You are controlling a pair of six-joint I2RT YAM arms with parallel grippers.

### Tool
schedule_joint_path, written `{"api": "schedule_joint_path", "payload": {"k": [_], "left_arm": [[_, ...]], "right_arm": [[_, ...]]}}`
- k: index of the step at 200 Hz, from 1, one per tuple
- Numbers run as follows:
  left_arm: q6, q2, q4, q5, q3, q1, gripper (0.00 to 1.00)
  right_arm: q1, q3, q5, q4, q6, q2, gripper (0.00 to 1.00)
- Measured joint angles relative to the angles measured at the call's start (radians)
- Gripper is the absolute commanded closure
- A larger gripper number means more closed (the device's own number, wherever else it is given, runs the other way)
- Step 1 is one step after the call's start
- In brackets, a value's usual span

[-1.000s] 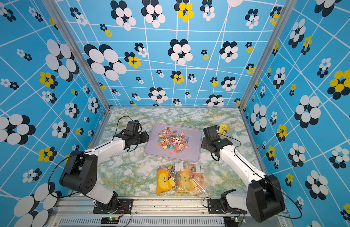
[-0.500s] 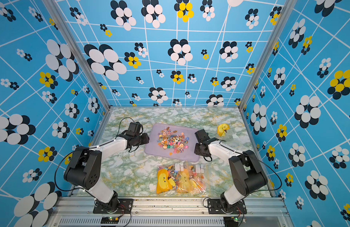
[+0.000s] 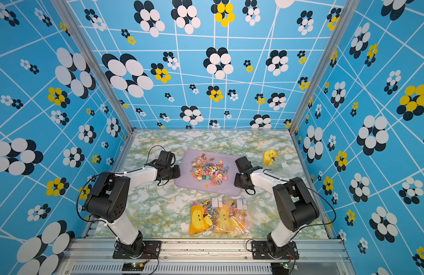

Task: Pour candies out of the ziploc bag
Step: Adjust the tray at the center of the board.

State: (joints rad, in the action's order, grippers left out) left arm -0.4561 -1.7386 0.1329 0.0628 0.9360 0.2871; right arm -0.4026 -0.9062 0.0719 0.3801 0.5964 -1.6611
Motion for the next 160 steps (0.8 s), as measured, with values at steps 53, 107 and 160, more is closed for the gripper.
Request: {"api": "schedule_joint_path", "payload": {"k": [53, 107, 160], "left_arm": [[0.006, -0.005, -0.006, -0.010, -0.006, -0.010, 0.89], [0.011, -0.005, -0.011, -0.011, -0.008, 0.003, 0.91], [0.010, -0.005, -0.017, -0.008, -0.008, 0.011, 0.93]], "right_arm": [[0.000, -0.060, 0.008, 0.030, -0.024, -0.043, 0.95], [0.035, -0.184, 0.032, 0.077, -0.091, -0.136, 0.98], [0.074, -0.291, 0.024, 0.113, -0.143, -0.213, 0.98]]}}
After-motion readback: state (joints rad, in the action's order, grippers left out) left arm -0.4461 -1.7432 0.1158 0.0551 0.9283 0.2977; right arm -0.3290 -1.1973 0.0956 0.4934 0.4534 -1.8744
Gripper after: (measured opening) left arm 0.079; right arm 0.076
